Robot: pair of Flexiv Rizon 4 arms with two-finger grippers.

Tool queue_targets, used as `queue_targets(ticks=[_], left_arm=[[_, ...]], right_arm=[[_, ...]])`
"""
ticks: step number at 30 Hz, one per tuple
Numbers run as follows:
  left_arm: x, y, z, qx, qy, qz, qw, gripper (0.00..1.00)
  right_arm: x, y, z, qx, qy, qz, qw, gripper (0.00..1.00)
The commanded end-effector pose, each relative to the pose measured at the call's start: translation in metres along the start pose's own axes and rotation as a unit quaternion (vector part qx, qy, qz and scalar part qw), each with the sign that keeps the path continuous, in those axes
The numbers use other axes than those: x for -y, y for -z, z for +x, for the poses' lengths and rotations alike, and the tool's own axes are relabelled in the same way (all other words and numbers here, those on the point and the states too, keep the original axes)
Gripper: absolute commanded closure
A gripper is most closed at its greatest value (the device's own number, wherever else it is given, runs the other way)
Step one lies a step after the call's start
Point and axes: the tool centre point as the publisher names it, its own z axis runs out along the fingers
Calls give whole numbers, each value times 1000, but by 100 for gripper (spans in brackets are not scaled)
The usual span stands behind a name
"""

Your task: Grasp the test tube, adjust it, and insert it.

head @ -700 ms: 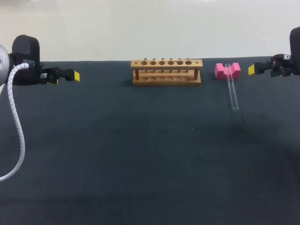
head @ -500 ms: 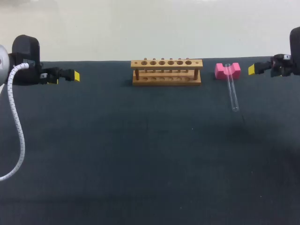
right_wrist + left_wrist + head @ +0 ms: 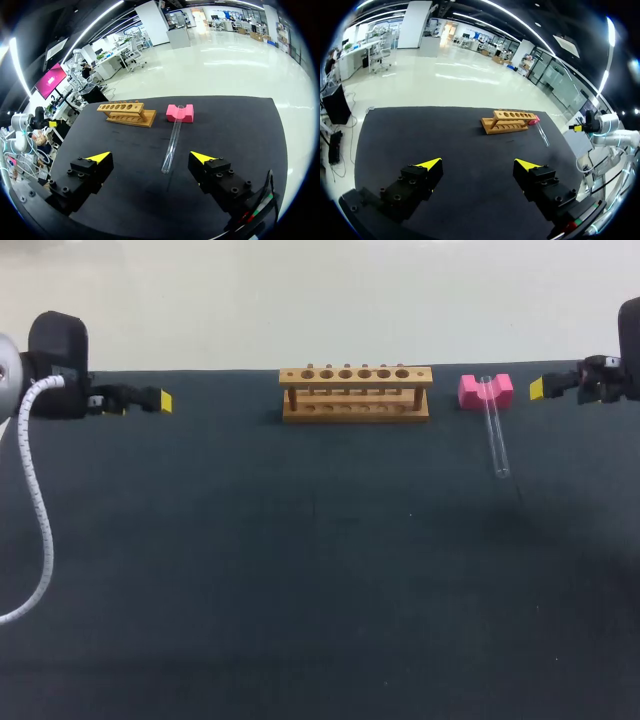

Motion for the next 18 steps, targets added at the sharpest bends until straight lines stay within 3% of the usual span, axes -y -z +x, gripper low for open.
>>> queue_targets(ticks=[1,10,18], left_arm=[[-8,-8,-1,20,-36,49,998,0],[-14,-22,-13,56,-181,171,967,0],[-22,-54,-24,46,-248,216,943,0]], right_arm=[[0,0,0,-1,0,0,1000,0],[0,0,0,-1,0,0,1000,0],[0,0,0,-1,0,0,1000,0]])
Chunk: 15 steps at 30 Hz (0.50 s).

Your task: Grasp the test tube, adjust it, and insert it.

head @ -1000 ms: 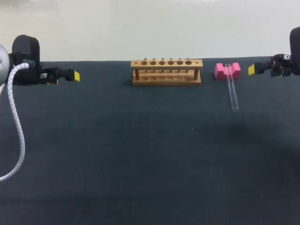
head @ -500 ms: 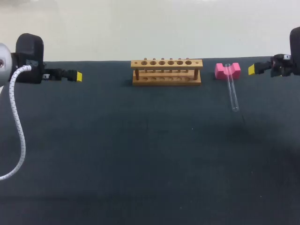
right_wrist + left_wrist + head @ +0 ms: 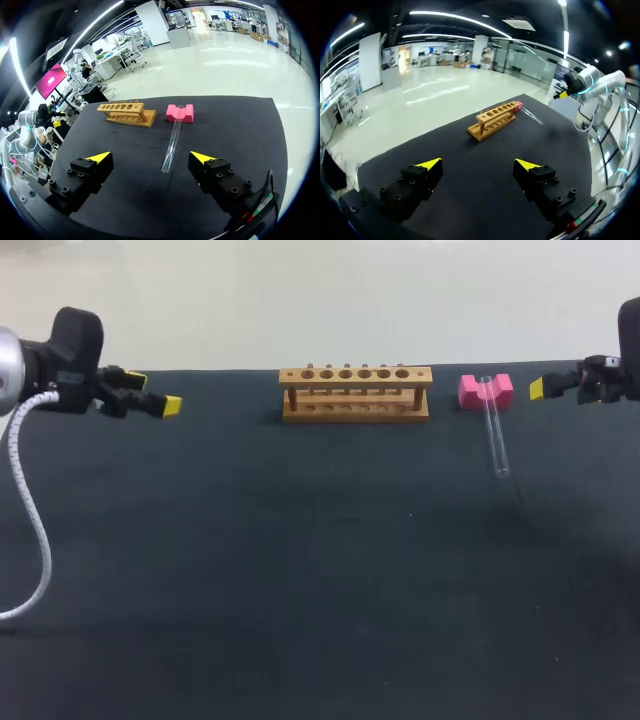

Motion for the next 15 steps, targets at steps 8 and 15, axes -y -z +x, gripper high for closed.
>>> queue_targets(ticks=[8,15], left_arm=[[-30,-56,5,45,-78,153,984,0],[-31,-82,3,67,-115,195,972,0]], right_arm=[[0,0,0,-1,0,0,1000,0],[0,0,0,-1,0,0,1000,0]])
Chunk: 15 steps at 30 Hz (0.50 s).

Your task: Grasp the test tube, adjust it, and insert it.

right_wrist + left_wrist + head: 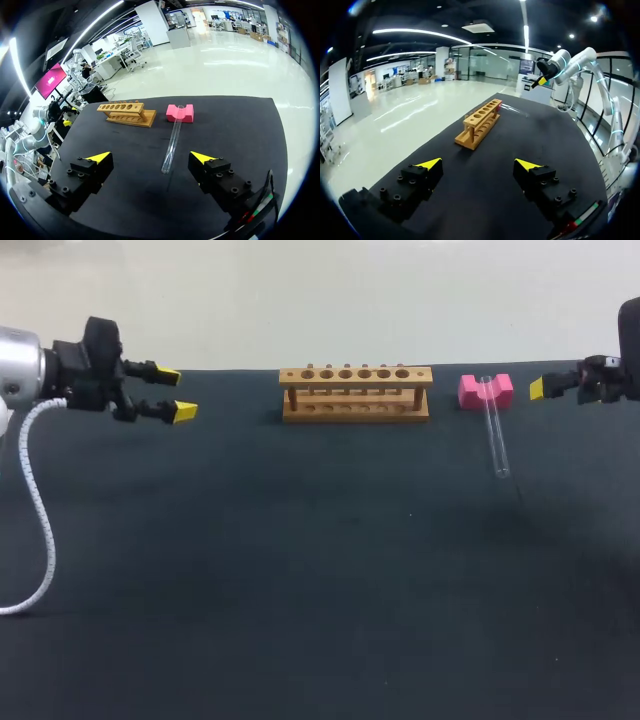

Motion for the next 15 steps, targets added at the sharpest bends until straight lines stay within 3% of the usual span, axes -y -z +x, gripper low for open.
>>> queue_targets(ticks=[1,15], left_arm=[[-14,-26,3,26,-10,76,997,0],[-20,-60,6,23,-26,132,991,0]], right_arm=[[0,0,0,-1,0,0,1000,0],[0,0,0,-1,0,0,1000,0]])
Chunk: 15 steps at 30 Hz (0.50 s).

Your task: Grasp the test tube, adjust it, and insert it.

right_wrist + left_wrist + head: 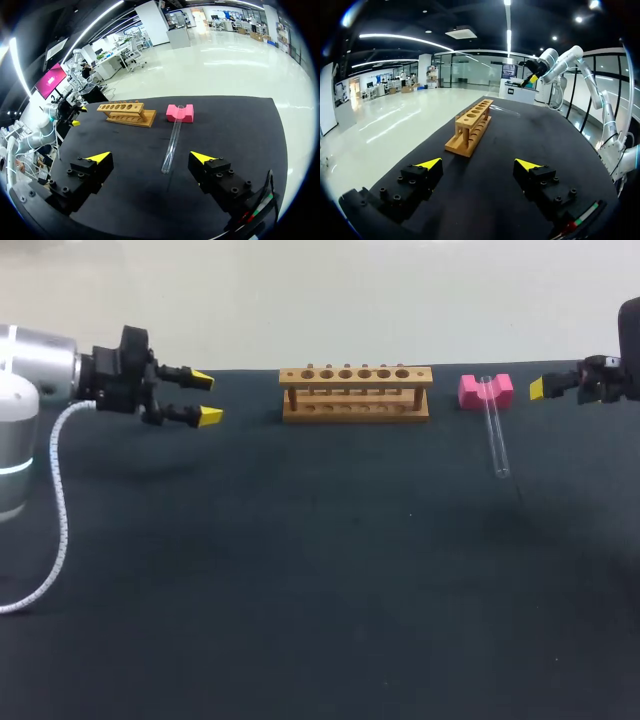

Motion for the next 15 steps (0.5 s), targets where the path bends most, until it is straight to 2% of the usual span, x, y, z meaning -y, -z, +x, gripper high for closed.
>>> queue_targets(ticks=[1,9,15], left_arm=[[-9,-8,0,-3,-4,63,998,0],[-9,-16,-6,-6,-8,73,997,0],[-10,-22,-12,-10,-13,57,998,0]], right_arm=[[0,0,0,-1,0,0,1000,0],[0,0,0,-1,0,0,1000,0],[0,0,0,-1,0,0,1000,0]])
